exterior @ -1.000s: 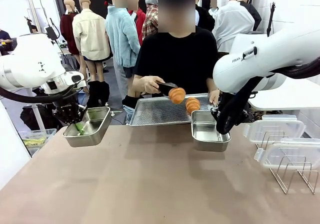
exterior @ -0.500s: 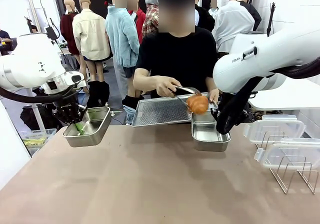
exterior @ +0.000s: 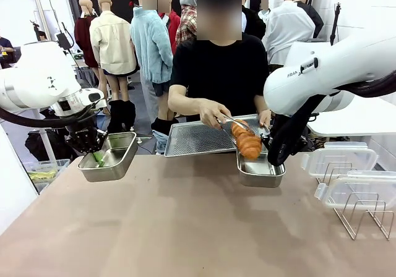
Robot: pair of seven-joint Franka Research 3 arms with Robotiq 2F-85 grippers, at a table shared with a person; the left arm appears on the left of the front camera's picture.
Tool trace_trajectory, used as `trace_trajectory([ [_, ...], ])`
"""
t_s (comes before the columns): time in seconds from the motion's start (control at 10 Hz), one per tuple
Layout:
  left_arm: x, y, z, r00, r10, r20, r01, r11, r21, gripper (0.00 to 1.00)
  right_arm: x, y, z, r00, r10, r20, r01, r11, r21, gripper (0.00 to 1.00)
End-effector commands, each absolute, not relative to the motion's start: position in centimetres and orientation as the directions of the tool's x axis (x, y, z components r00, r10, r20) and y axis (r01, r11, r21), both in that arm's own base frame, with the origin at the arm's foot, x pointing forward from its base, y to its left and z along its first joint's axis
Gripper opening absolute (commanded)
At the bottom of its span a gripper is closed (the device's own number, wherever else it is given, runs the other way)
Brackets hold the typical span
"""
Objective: Place the bread in airtight containers.
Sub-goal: Once an object is inside an Airtight Container , place the container in the center of the table.
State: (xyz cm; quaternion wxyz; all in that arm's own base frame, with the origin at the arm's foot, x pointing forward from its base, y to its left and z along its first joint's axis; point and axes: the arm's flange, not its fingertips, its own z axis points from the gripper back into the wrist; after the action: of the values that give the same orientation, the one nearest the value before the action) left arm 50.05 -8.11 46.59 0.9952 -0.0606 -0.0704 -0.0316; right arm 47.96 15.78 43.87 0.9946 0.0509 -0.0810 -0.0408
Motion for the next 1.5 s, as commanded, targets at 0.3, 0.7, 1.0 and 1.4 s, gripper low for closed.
trace_trajectory([
  [0.3,50.05,-8.05,46.80,0.985,-0.067,0.160,0.085,0.990,-0.109,0.00,47.99,15.78,44.15,0.982,-0.083,0.171,0.065,0.992,0.104,0.00],
  [0.7,50.05,-8.05,46.80,0.985,-0.067,0.160,0.085,0.990,-0.109,0.00,47.99,15.78,44.15,0.982,-0.083,0.171,0.065,0.992,0.104,0.00],
  [1.0,50.05,-8.05,46.80,0.985,-0.067,0.160,0.085,0.990,-0.109,0.00,47.99,15.78,44.15,0.982,-0.083,0.171,0.065,0.992,0.104,0.00],
  [1.4,50.05,-8.05,46.80,0.985,-0.067,0.160,0.085,0.990,-0.109,0.00,47.99,15.78,44.15,0.982,-0.083,0.171,0.065,0.992,0.104,0.00],
])
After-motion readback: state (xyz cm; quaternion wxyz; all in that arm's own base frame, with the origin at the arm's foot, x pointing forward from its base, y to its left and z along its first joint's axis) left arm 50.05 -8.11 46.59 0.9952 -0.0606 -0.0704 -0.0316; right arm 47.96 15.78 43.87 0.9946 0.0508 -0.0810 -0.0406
